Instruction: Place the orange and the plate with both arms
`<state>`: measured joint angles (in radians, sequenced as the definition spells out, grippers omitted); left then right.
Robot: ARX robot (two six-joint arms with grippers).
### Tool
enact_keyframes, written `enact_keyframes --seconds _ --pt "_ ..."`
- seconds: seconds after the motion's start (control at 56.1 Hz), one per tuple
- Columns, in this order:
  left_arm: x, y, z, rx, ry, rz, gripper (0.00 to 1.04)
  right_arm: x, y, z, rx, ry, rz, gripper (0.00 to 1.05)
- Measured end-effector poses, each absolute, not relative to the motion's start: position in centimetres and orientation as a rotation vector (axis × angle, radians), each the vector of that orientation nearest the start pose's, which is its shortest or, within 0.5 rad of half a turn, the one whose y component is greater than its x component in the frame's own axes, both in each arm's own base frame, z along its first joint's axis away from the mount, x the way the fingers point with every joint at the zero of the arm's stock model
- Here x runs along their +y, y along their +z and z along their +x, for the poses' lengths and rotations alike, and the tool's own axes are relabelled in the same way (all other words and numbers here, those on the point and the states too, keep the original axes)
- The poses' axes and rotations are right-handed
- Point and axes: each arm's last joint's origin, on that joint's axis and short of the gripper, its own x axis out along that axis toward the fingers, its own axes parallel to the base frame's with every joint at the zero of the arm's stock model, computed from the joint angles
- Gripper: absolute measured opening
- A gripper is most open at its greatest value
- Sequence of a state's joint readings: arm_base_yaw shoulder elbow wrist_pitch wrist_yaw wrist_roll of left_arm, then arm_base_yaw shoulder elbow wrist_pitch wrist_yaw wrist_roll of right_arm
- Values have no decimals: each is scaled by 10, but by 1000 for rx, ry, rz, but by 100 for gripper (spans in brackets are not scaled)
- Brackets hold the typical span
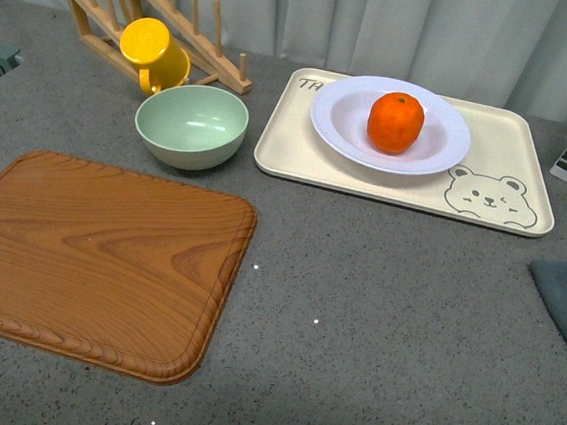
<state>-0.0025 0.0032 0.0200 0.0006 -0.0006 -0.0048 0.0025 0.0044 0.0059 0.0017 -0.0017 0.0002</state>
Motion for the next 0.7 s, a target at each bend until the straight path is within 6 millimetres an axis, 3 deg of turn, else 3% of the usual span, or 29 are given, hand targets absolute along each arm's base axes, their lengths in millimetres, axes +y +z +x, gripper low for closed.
enact_keyframes --seconds 0.178,0.696 --pt "0 170 97 -17 -2 -5 98 0 165 98 -3 4 1 98" --pt "0 170 97 -17 -2 -5 98 0 165 98 -3 4 1 96"
